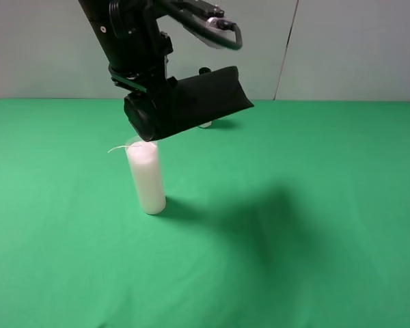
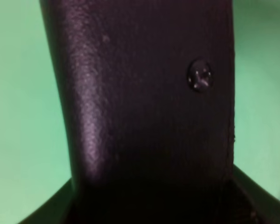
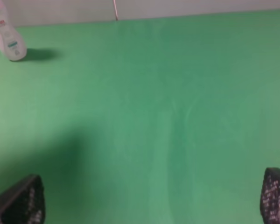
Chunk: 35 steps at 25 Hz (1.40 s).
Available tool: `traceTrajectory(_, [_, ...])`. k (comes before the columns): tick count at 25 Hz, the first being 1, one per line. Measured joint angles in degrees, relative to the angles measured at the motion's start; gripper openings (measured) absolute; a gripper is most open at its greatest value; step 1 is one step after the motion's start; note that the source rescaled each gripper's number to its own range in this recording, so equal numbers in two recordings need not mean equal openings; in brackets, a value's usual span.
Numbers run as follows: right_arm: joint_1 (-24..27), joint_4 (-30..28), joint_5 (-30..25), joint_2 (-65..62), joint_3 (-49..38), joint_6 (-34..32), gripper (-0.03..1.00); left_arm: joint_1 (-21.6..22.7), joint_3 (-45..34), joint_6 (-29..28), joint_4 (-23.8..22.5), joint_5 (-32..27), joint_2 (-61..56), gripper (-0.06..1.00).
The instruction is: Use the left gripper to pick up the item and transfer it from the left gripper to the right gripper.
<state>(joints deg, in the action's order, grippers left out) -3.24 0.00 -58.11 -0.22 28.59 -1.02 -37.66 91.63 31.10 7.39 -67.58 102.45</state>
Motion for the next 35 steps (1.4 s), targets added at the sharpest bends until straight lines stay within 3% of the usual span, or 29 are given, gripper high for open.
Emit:
traceTrajectory(9, [0.00, 0.00, 0.00, 0.00, 0.00, 0.00, 1.00, -3.80, 0.00, 9.09, -0.06, 3.63, 0.00, 0.07])
traceTrajectory(18, [0.00, 0.61, 0.00, 0.00, 0.00, -0.14, 1.00, -4.24, 0.00, 17.73, -0.06, 8.58, 0.14, 0.07])
traceTrajectory(24, [0.00, 1.49, 0.12, 2.40, 0.97, -1.21, 1.00, -4.38, 0.00, 19.42, 0.04, 9.00, 2.77, 0.07])
traceTrajectory(30, [0.00, 10.58, 5.38, 13.05, 1.80, -0.28, 1.00, -4.45, 0.00, 20.69, 0.04, 9.87, 3.04, 0.07])
traceTrajectory(35, [0.00, 20.06, 13.11, 22.06, 1.80, 8.24, 1.00, -4.45, 0.00, 21.16, 0.04, 9.97, 3.04, 0.07])
